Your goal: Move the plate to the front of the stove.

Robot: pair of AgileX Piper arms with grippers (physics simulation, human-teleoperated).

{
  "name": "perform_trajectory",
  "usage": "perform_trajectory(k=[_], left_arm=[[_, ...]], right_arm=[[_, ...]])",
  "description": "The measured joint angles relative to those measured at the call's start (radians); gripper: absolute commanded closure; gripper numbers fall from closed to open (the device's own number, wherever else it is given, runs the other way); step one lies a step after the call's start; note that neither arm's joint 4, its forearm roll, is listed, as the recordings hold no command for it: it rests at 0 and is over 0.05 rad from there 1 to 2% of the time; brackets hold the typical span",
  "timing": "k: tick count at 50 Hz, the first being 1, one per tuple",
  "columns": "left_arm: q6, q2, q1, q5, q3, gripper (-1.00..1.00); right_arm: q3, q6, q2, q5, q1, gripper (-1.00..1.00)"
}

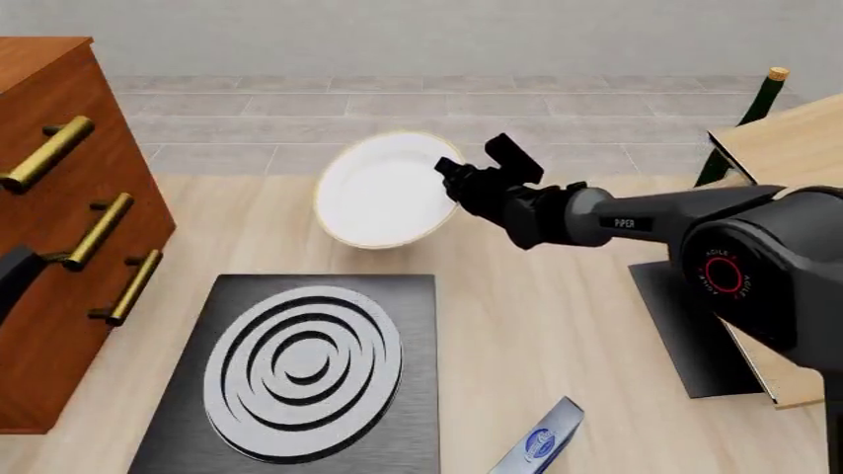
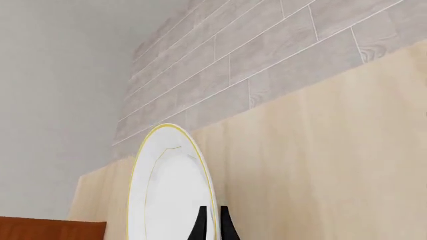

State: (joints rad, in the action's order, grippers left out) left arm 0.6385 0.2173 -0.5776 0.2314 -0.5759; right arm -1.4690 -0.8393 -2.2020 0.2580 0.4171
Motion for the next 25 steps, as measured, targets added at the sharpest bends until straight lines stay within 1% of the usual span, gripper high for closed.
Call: perform_trajectory(k=[25], left_arm=[[-0.009,-0.024,0.013,0.025,0.001,-1.00]], right_arm=[[-0.042,-0.002,-0.082,0.000,0.000,1.00]])
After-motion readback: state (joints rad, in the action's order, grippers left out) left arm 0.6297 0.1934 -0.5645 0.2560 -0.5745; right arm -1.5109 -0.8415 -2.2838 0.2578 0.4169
